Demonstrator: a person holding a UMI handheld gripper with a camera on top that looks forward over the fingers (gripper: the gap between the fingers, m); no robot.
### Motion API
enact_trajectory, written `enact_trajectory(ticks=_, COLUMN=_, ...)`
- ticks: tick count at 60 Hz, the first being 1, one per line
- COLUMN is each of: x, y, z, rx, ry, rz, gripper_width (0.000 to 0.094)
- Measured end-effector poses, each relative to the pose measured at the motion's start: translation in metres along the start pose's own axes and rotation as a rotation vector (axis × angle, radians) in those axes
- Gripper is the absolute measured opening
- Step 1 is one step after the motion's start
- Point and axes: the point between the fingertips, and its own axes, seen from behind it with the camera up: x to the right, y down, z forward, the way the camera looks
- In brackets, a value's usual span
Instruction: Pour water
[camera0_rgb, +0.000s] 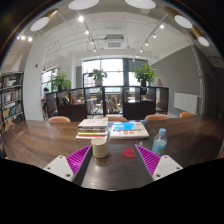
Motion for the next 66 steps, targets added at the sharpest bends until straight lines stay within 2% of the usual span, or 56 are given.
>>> enact_trajectory(ticks=7, x=0.018, y=0.017, z=-0.001, rx=-0.035, ry=0.029, rz=0.02, gripper_width=0.0858)
enact_trajectory(ticks=15, x=0.105, y=0.066, z=0.039, rx=-0.048, ry=0.051, rz=0.025, gripper_width=0.0839)
enact_trajectory(ticks=23, x=0.167, y=0.085, z=0.056, rx=-0.051, ry=0.108, rz=0.048, gripper_width=0.0847)
enact_trajectory(ticks=33, x=0.214, y=0.08, z=0.091, rx=-0.002, ry=0.15, rz=0.02, gripper_width=0.0843)
enact_trajectory(ticks=42, x=0.228, y=0.072, z=0.133, rx=0.034, ry=0.14, rz=-0.015, gripper_width=0.0843)
enact_trajectory(ticks=52, x=0.247, y=0.063, z=0.173, rx=0.068, ry=0.187, rz=-0.052, gripper_width=0.0828)
enact_trajectory(ticks=58, x=0.247, y=0.067, z=0.196, rx=0.07, ry=0.188, rz=-0.055, gripper_width=0.0763)
enact_trajectory(ticks=61, x=0.246, y=0.069, z=0.199, rx=0.063, ry=0.179, rz=-0.05, gripper_width=0.0651)
enact_trajectory(ticks=64, x=0.239, y=0.066, z=0.201, rx=0.08, ry=0.148, rz=-0.04, gripper_width=0.0472)
enact_trajectory(ticks=66, x=0.242, y=0.066, z=0.201, rx=0.084, ry=0.156, rz=-0.035, gripper_width=0.0465)
